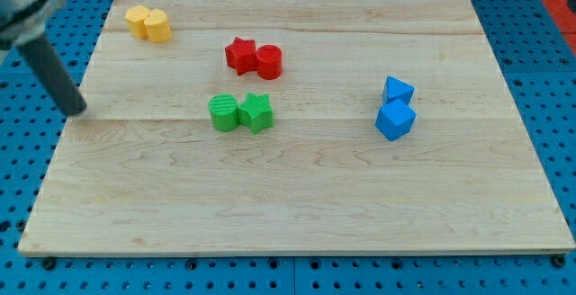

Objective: Drag the red blocks towards the center

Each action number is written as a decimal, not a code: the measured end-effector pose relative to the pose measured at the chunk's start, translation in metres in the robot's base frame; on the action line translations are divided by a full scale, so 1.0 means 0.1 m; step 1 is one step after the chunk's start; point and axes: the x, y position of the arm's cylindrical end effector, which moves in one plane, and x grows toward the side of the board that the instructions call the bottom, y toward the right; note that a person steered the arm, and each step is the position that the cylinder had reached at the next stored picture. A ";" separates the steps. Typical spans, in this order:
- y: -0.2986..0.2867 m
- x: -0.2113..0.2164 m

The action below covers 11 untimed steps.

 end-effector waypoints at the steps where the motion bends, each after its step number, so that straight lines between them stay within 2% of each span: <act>1: 0.02 -0.18; 4: -0.20 -0.37; 8: -0.05 -0.41; 9: 0.46 -0.51; 10: 1.01 -0.80; 11: 1.95 -0.84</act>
